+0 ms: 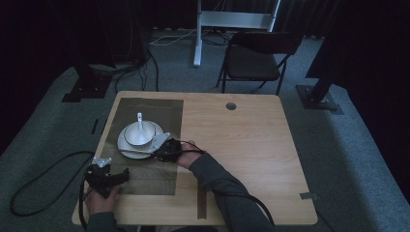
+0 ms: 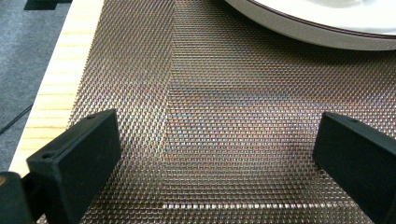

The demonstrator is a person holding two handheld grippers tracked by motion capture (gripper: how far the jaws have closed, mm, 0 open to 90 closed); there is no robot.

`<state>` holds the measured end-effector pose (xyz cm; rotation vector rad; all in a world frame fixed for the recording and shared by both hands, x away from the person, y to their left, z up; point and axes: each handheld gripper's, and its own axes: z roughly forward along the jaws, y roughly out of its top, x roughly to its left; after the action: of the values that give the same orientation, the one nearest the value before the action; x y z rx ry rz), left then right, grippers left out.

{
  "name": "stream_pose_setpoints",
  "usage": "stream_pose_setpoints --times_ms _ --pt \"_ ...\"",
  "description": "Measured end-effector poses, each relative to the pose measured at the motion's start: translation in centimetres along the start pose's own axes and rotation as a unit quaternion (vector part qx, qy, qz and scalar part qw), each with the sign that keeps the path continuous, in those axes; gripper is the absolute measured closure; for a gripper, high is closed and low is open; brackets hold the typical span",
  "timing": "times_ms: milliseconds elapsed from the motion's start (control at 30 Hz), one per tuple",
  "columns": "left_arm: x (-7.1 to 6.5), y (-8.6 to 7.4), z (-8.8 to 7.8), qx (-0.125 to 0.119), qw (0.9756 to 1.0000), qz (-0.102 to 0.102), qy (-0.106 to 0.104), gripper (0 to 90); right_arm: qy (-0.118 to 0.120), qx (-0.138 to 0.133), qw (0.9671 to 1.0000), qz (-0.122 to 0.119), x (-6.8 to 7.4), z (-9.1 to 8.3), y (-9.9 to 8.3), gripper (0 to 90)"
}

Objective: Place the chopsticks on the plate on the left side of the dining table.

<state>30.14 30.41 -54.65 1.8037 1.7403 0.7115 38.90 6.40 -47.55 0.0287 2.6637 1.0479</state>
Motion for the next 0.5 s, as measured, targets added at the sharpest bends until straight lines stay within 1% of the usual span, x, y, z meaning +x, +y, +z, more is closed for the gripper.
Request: stream_pose_setpoints --times_ms 500 --pt "0.00 0.01 -0.01 0.001 1.0000 0.000 0.000 1.4 0.003 -0.001 1.0000 -0.008 -0.20 0.80 0.81 84.5"
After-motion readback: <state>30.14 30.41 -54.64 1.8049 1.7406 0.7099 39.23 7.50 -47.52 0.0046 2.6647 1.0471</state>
